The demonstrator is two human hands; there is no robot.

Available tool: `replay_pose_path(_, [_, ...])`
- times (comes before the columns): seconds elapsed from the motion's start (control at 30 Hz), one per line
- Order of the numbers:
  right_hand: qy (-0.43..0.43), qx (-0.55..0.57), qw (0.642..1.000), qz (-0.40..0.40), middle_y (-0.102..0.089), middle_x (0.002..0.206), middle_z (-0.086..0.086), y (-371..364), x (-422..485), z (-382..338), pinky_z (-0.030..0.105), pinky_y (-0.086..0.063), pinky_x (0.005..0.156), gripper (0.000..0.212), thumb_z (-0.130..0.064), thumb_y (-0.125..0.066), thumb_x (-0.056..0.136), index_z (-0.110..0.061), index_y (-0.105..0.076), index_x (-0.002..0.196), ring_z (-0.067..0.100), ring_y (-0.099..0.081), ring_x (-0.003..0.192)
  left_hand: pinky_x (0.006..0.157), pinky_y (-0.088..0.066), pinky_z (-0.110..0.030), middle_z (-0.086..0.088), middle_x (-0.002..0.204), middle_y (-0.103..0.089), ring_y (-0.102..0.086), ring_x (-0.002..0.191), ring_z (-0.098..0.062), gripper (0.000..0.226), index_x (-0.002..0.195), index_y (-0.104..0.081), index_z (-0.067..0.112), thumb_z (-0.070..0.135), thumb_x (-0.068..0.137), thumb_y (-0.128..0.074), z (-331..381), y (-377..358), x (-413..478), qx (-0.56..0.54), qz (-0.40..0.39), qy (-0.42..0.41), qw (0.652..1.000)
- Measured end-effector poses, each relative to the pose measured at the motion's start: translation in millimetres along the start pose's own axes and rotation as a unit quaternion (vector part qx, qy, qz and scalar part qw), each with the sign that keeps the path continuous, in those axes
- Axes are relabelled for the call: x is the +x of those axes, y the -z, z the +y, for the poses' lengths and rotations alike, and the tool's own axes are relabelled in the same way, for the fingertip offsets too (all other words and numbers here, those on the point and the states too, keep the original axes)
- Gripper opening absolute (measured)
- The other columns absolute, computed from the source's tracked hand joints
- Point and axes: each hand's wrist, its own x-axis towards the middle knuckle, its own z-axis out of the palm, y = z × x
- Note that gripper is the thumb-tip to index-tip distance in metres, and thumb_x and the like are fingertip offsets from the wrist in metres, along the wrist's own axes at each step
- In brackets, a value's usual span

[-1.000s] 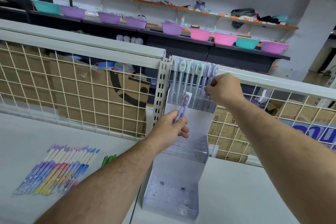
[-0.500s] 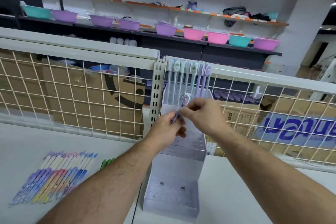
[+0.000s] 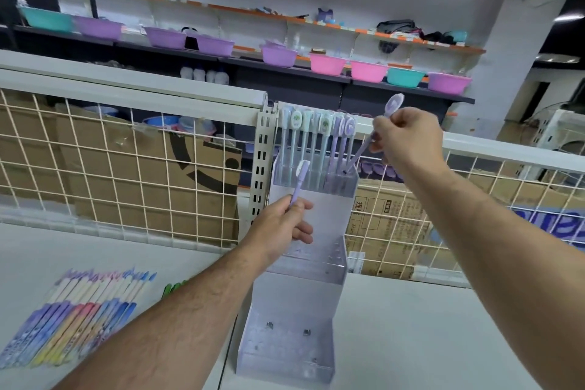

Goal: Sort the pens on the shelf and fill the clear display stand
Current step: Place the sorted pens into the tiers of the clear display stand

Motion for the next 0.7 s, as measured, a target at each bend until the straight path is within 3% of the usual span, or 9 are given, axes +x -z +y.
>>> replay_pose_path(0.1, [0.007, -0.01, 1.0, 0.021, -0.073, 0.071, 0.002, 4, 12, -2, 0.021, -0.047, 0.042, 0.018, -0.022, -0.062, 0.095, -0.012, -0.065, 0.081, 0.009, -0.072, 0.056, 0.095, -0.054, -0.045, -0.006, 0.085, -0.076, -0.075, 0.081, -0.022, 0.027, 0.107, -0.067, 0.036, 0.04, 0.105, -0.041, 0, 0, 0, 0.0, 0.0, -0.004, 1.0])
replay_pose_path(0.3, [0.032, -0.069, 0.997, 0.012, -0.071, 0.064, -0.003, -8, 12, 3, 0.038, -0.062, 0.06, 0.02, -0.025, -0.062, 0.095, -0.022, -0.064, 0.076, 0.013, -0.072, 0.06, 0.094, -0.055, -0.044, -0.004, 0.083, -0.075, -0.075, 0.08, -0.02, 0.027, 0.107, -0.067, 0.04, 0.042, 0.105, -0.041, 0, -1, 0, 0.009, 0.001, -0.006, 1.0])
replay_pose_path(0.47, [0.013, -0.114, 0.991, -0.071, -0.071, 0.076, 0.006, -19, 9, 7, 0.048, -0.063, 0.071, 0.018, -0.025, -0.066, 0.096, -0.018, -0.065, 0.08, 0.023, -0.073, 0.07, 0.093, -0.056, -0.042, -0.004, 0.082, -0.074, -0.074, 0.078, -0.02, 0.026, 0.108, -0.067, 0.039, 0.042, 0.105, -0.041, 1, -1, -1, 0.01, 0.004, -0.006, 1.0])
replay_pose_path(0.7, [0.025, -0.186, 0.978, -0.087, -0.07, 0.075, 0.008, -24, 12, 11, 0.047, -0.062, 0.072, 0.025, -0.029, -0.068, 0.095, -0.013, -0.068, 0.076, 0.028, -0.071, 0.075, 0.092, -0.056, -0.04, -0.004, 0.083, -0.074, -0.074, 0.077, -0.019, 0.028, 0.11, -0.067, 0.037, 0.042, 0.105, -0.04, 2, -1, -2, 0.02, 0.007, -0.009, 1.0])
